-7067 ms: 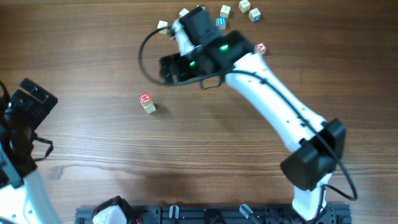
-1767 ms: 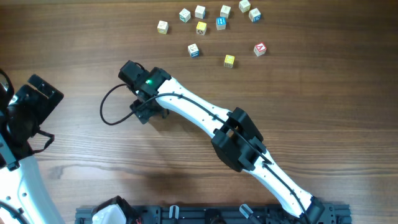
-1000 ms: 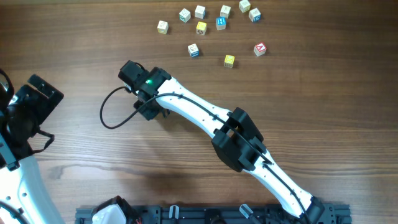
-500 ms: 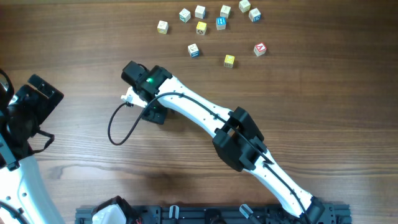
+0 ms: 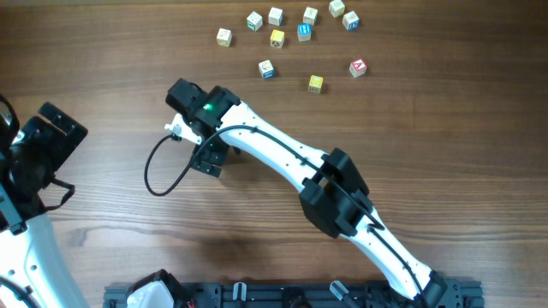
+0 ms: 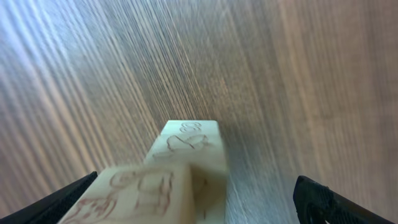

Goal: Form a tower

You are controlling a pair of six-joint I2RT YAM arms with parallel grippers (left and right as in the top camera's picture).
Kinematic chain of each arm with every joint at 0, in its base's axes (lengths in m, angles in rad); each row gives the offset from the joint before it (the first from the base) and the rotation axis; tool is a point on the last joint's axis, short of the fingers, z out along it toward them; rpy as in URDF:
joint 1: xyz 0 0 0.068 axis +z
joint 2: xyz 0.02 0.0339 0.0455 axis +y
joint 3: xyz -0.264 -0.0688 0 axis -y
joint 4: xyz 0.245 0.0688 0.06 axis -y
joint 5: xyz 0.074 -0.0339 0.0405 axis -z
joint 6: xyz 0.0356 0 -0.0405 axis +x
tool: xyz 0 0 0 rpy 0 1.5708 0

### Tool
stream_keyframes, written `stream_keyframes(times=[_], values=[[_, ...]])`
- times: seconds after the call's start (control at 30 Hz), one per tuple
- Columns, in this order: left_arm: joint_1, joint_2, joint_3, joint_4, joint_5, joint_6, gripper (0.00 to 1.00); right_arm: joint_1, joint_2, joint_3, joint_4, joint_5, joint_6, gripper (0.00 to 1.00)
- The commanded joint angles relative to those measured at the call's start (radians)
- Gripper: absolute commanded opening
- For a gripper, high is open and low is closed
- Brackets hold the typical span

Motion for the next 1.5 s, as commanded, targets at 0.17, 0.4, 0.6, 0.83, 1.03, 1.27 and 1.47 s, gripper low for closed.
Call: stream_keyframes(times=[0.17,0.4,0.6,0.83,1.03,1.27,1.47], values=[[0.007,-0.002,0.008,0.005,0.012,-0.005,1.0,-0.029,-0.07,-0.001,-0.005,-0.07,0.019,1.0],[0.007,-0.002,0.008,0.008,0.012,-0.006,1.0,-0.034,-0.118,-0.001,-0.008,-0.082,0.024,1.0],[0.007,-0.002,0.008,0.008,0.012,-0.006,1.0,-0.034,-0.118,-0.001,-0.019,-0.168,0.017,0.86],[0.007,-0.002,0.008,0.008,0.012,-0.006,1.0,-0.034,-0.118,-0.043,-0.009,-0.191,-0.018,0.84],[0.007,-0.002,0.008,0.008,0.012,-0.005,1.0,-0.031,-0.116,-0.049,0.009,-0.194,-0.018,0.68],[0.007,-0.002,0.008,0.008,0.012,-0.005,1.0,-0.031,-0.115,-0.049,0.012,-0.194,-0.018,0.56],[0.007,-0.002,0.008,0.008,0.012,-0.006,1.0,-0.031,-0.114,-0.049,0.016,-0.193,-0.023,0.46]])
